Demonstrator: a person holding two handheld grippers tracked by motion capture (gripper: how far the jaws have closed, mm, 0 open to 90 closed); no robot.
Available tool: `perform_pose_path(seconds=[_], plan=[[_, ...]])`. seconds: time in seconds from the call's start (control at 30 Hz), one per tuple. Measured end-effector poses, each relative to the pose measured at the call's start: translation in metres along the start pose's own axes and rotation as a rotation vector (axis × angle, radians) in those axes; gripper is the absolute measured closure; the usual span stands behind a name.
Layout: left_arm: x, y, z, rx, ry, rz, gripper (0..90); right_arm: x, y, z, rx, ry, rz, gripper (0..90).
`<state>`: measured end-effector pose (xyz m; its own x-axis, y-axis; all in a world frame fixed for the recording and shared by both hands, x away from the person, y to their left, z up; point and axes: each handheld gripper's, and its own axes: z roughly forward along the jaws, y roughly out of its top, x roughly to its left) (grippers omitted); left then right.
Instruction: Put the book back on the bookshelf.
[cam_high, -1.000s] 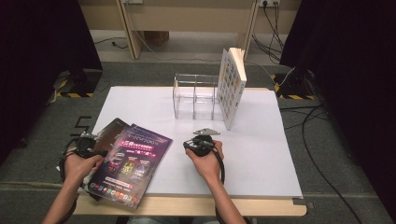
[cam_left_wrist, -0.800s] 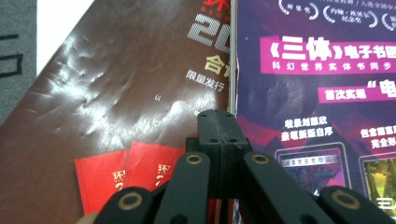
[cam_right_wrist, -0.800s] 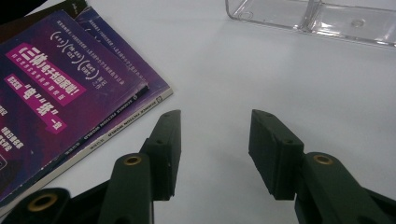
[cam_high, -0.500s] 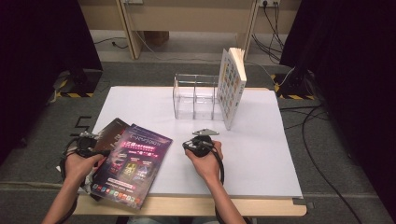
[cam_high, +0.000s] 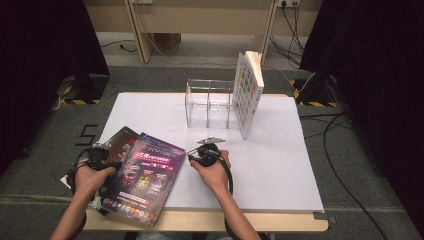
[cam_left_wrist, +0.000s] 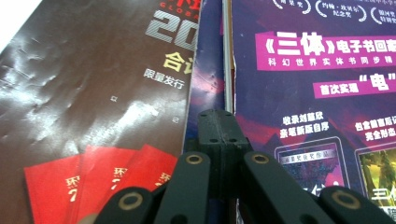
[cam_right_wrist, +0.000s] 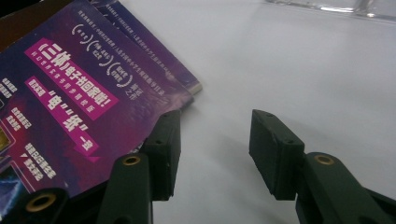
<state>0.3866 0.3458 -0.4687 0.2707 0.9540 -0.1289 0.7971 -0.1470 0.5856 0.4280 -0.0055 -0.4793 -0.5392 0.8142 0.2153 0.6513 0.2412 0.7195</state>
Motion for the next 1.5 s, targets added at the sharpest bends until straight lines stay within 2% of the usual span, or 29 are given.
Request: perform_pose_path(seconds=[0.27, 0.4, 0.43, 0.63, 1.0, 1.23, 1.4, 1.5], plan=[[-0.004, -0.001, 0.000, -0.001, 0.004, 0.012, 90.0, 0.006, 0.006, 0.016, 0.051, 0.041, 0.014, 52.3], [-0.006, -0.001, 0.000, 0.000, 0.010, 0.018, 90.0, 0.006, 0.009, 0.023, 0.064, 0.057, 0.034, 51.0], [-0.006, -0.001, 0.000, 0.001, 0.011, 0.018, 90.0, 0.007, 0.010, 0.025, 0.068, 0.060, 0.051, 50.7], [-0.008, -0.001, 0.000, 0.001, 0.023, 0.027, 90.0, 0.005, 0.015, 0.032, 0.071, 0.079, 0.069, 49.7], [-0.007, -0.001, 0.000, 0.003, 0.022, 0.019, 90.0, 0.005, 0.017, 0.035, 0.078, 0.104, 0.107, 48.7], [-0.008, -0.001, 0.001, 0.003, 0.028, 0.025, 90.0, 0.007, 0.018, 0.038, 0.072, 0.115, 0.108, 49.0], [-0.008, -0.002, 0.001, 0.003, 0.028, 0.023, 90.0, 0.010, 0.017, 0.039, 0.067, 0.105, 0.108, 49.8], [-0.009, -0.002, 0.001, 0.002, 0.032, 0.024, 90.0, 0.010, 0.016, 0.038, 0.066, 0.105, 0.131, 50.4]])
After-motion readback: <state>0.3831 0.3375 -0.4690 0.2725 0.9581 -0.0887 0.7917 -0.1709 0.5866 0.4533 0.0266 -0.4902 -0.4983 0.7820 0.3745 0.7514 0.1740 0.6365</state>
